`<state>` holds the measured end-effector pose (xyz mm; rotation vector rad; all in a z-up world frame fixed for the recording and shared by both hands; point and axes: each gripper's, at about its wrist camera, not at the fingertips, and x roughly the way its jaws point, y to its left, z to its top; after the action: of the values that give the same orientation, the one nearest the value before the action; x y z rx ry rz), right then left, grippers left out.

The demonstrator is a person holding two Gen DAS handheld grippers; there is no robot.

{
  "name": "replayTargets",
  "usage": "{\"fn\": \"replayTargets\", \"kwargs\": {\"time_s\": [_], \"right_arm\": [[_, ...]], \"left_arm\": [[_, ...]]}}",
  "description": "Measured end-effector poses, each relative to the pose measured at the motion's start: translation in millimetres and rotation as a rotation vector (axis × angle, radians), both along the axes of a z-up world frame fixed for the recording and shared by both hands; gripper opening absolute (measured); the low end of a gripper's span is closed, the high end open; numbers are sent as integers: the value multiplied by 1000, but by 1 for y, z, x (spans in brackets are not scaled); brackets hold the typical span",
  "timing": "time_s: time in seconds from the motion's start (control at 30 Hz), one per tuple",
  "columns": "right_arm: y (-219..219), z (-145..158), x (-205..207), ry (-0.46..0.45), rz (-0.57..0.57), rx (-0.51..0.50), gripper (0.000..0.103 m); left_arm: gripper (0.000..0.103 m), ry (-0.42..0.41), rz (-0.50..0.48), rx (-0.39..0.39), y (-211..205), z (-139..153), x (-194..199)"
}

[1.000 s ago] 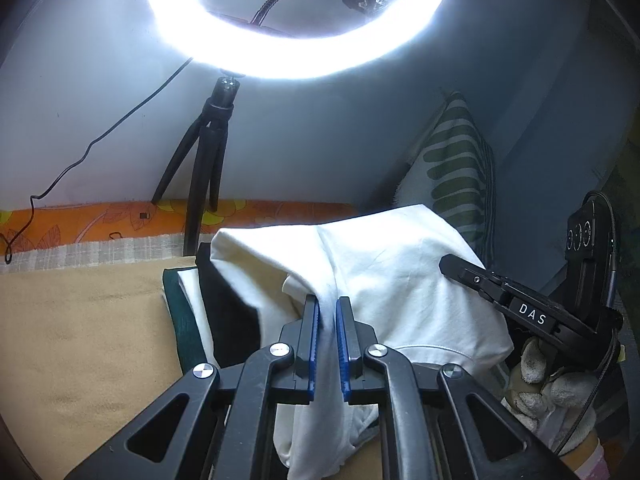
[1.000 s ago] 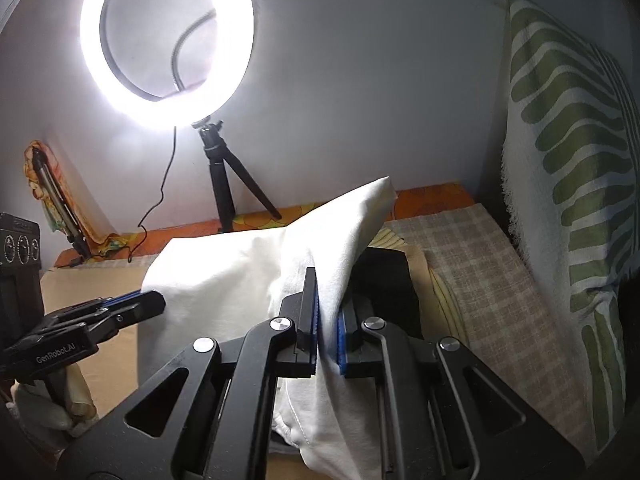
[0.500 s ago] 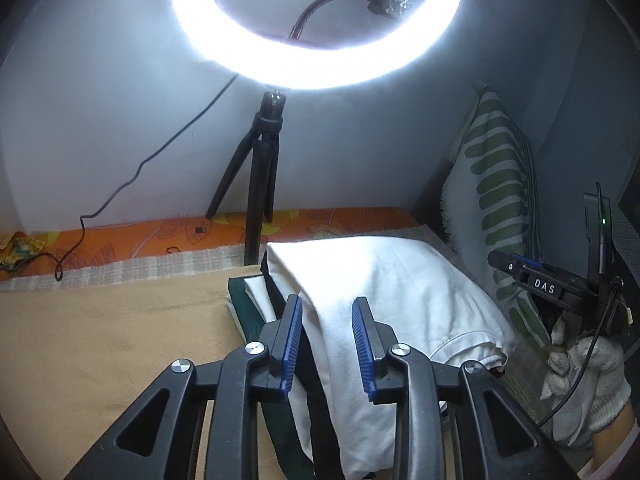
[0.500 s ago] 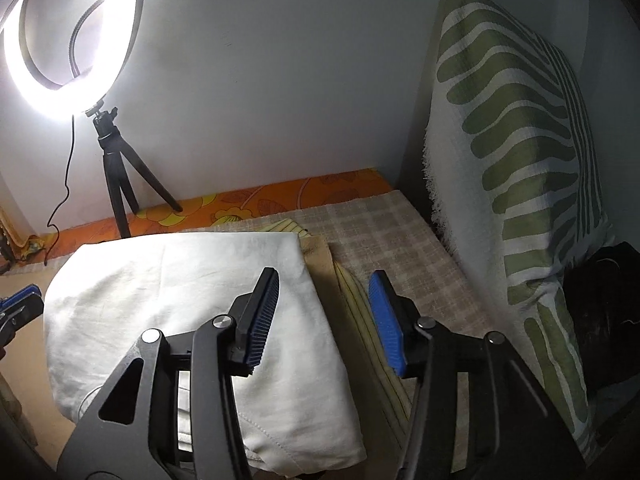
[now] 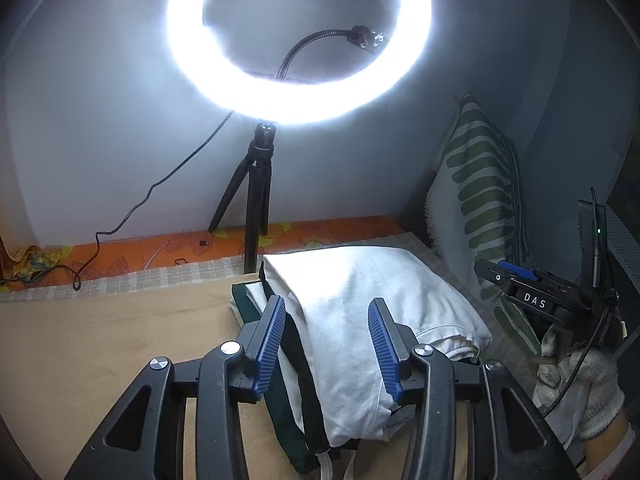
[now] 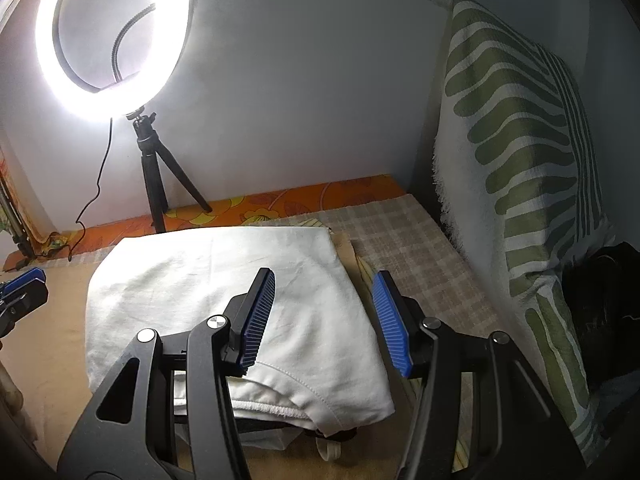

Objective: Fold small clothes

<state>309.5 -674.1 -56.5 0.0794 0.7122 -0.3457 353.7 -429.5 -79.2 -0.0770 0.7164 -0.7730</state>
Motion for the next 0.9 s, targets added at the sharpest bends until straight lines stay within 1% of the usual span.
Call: {"fn": "replayTargets", "kwargs": {"time_s": [0.17, 0.23, 0.37, 0.47, 0.53, 0.57, 0.67, 0.73, 0.8, 0.87, 0.9], "right_arm": [[23, 29, -24, -32, 8, -11, 55], [33, 41, -36, -44, 14, -25, 55], [52, 63, -60, -71, 16, -35, 56], [68, 77, -79, -88, 26, -34, 56], [81, 84, -93, -100, 27, -43, 63], [88, 88, -101, -108, 27, -47, 71], [107, 96, -117, -127, 41, -61, 72], [123, 100, -129, -133, 47, -80, 72], [137, 102, -140, -143, 63, -86, 72], [150, 103, -152, -152, 69, -86, 72], [156, 103, -157, -157, 69, -86, 74]], "left_arm": [[48, -27, -16, -2, 18, 22, -25], [51, -36, -21, -7, 26, 30, -36], [54, -65, -34, -12, 48, 48, -63], [62, -90, -47, -11, 64, 59, -83], [66, -106, -54, -14, 76, 66, -95], [67, -112, -57, -13, 81, 69, -100], [74, -136, -59, -17, 100, 77, -117], [85, -149, -59, -18, 112, 81, -128], [93, -161, -56, -15, 126, 85, -141], [96, -170, -52, -16, 137, 85, -151], [99, -176, -48, -14, 142, 85, -156]]}}
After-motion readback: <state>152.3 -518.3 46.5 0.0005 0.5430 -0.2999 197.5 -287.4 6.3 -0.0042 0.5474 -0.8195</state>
